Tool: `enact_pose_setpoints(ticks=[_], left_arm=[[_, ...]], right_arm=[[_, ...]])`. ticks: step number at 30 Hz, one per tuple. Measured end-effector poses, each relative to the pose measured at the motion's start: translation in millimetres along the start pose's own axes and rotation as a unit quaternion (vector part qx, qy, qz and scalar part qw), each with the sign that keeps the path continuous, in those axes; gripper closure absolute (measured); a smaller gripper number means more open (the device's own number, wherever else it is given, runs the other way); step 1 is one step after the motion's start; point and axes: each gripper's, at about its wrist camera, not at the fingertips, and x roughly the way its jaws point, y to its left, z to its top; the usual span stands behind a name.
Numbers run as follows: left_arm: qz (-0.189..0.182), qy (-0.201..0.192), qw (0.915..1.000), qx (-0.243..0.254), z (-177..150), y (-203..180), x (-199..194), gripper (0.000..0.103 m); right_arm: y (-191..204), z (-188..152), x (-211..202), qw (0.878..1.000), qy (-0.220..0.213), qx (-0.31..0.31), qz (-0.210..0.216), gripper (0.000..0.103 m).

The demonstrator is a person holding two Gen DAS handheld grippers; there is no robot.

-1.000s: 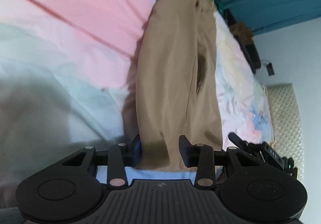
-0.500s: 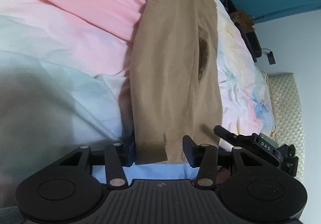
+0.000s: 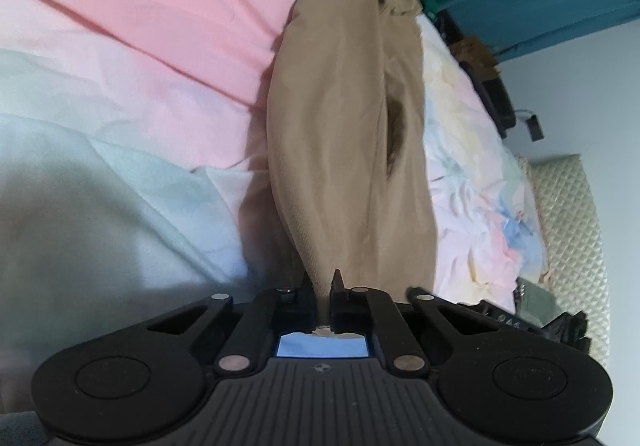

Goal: Fold clothes
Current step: 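Lift the hem with both grippers and fold it toward the collar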

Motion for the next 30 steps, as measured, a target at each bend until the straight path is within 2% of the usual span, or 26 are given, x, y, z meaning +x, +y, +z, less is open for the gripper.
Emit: enact_pose_setpoints(ticks=[2,5,8,9,11,12,14,16,22,26,30], left_arm=[[-0.006,-0.008,0.9999,-0.001,0,0,-5,0.098],[-0.009,-0.018,0.9998,-0.006,0,3,-9,0.098],[-0.012,-0.029,0.9995,-0.011,2,5,-13,0.098],[-0.013,-0.032,0.9993,-0.011,2,5,-14,0.098],[-0.015,-0.039,0.9991,-0.011,2,5,-18,0.098],[-0.019,-0.044,0.9988,-0.011,1,5,-21,0.098],[-0.032,-0.055,0.9979,-0.013,2,4,-30,0.098],[-0.045,-0.068,0.9966,-0.012,0,-1,-37,0.098],[-0.065,-0.116,0.9911,0.007,-1,-35,-74,0.098],[-0.073,-0.144,0.9860,0.042,-9,-67,-104,0.099],[-0.084,-0.159,0.9813,0.068,-26,-88,-129,0.099]], right_arm=[[0,-1,0,1.000,-0.005,0.002,-0.004,0.061],[2,-1,8,1.000,0.012,0.002,0.004,0.058],[10,-3,27,0.997,0.063,-0.006,0.034,0.058],[12,-5,29,0.997,0.063,-0.011,0.031,0.060],[13,-7,23,0.999,0.036,-0.009,0.016,0.080],[12,-7,19,1.000,0.020,-0.003,0.022,0.088],[12,-5,6,0.999,-0.008,0.004,0.043,0.091],[17,-4,-7,0.997,-0.035,-0.001,0.066,0.092],[50,4,-49,0.990,-0.072,-0.053,0.105,0.093],[72,13,-87,0.981,-0.106,-0.102,0.127,0.093],[85,9,-130,0.969,-0.133,-0.147,0.147,0.094]])
